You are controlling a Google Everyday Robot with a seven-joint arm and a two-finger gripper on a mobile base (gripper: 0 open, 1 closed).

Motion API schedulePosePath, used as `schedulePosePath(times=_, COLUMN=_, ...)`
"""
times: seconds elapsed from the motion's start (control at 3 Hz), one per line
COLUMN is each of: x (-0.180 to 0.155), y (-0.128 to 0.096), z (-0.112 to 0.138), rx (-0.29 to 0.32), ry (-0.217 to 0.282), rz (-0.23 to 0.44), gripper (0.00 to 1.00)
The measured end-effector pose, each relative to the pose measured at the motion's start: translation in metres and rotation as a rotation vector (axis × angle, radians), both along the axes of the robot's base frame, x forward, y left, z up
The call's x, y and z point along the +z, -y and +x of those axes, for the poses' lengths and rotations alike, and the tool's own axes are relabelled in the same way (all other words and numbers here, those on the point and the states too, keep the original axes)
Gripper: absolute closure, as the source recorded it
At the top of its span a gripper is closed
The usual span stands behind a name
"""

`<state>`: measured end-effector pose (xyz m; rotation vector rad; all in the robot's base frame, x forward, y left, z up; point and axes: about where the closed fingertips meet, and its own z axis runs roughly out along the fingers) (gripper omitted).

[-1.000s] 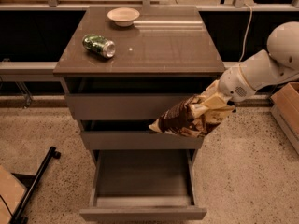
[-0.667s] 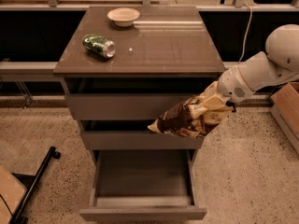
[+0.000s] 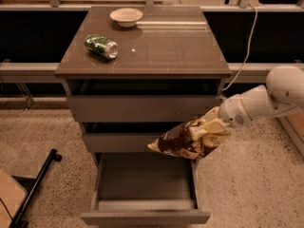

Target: Place brown chip bag into bottom drawer

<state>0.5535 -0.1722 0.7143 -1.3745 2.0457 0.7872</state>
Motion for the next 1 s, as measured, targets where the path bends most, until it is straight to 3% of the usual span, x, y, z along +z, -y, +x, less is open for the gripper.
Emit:
schedulePosePath(times=0.33, x=-0.047, y=-0.001, z=-0.005, rx=-0.039, ry=-0.016, rz=0.053, gripper=1.00)
schedulePosePath(times=1.0, x=-0.170, y=-0.011, z=0.000, rx=-0.096, ry=-0.095, rz=0.125, gripper=1.00)
